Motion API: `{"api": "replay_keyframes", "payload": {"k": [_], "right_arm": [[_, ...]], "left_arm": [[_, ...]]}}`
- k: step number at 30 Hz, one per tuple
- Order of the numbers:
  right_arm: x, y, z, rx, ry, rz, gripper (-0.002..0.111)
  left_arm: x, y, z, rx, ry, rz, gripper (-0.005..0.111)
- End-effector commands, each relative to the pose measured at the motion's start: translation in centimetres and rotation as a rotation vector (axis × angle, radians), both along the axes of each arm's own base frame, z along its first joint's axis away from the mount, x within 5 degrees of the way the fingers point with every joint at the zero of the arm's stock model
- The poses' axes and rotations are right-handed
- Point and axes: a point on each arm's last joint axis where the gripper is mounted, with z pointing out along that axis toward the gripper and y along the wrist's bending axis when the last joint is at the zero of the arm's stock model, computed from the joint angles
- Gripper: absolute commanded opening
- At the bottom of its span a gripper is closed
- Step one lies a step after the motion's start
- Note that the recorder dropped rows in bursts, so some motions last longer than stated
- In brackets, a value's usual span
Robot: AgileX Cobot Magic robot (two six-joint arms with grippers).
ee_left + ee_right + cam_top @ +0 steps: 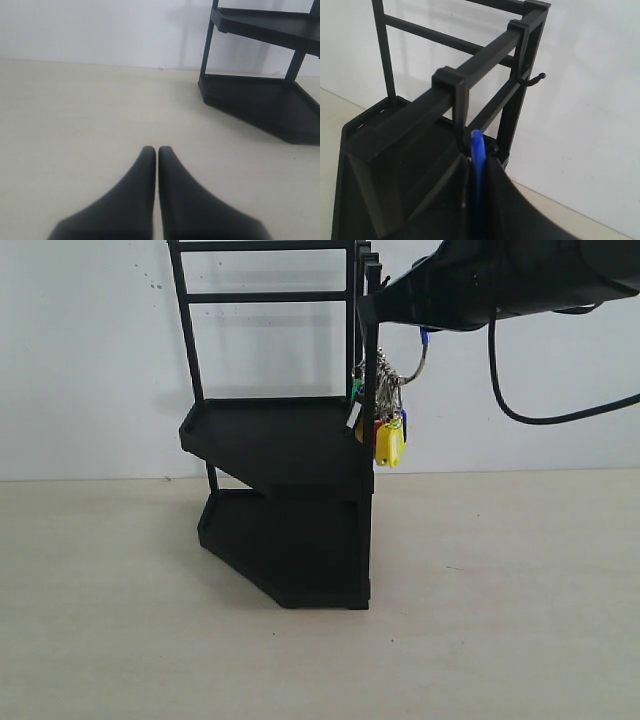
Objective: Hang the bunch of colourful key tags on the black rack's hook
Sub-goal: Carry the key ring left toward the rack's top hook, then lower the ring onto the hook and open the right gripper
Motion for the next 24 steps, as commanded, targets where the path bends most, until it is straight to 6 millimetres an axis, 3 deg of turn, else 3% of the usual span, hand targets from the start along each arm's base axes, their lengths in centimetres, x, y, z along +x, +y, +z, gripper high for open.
{"api": "replay_keyframes", "payload": {"k": [1,6,8,12,17,24], "right_arm": [[-0.3,-0.1,1.1,0.006,-0.052,-0.006,0.0],[-0.3,-0.1,1.1,-0.006,-0.054,-0.003,0.006],[-0.3,-0.1,1.0,-0.007,-0.05,-0.001,0.027],[-0.3,-0.1,1.0,-0.001,-0.05,-0.004,0.055],[-0.2,-0.2,0.9,0.03,-0.04,-0.017,0.052],[-0.2,-2.1,1.2,0.1,-0.002,-0.081,0.052]], "left_arm": [[0.0,0.0,0.1,0.008,-0.011,0.0,0.004],[0.0,0.0,0.1,0.008,-0.011,0.0,0.004],[0.0,0.0,0.1,0.008,-0.011,0.0,0.004],[0.0,0.0,0.1,0.008,-0.011,0.0,0.004],[0.0,0.0,0.1,0.008,-0.011,0.0,0.004],[0.0,0.0,0.1,0.008,-0.011,0.0,0.004]]}}
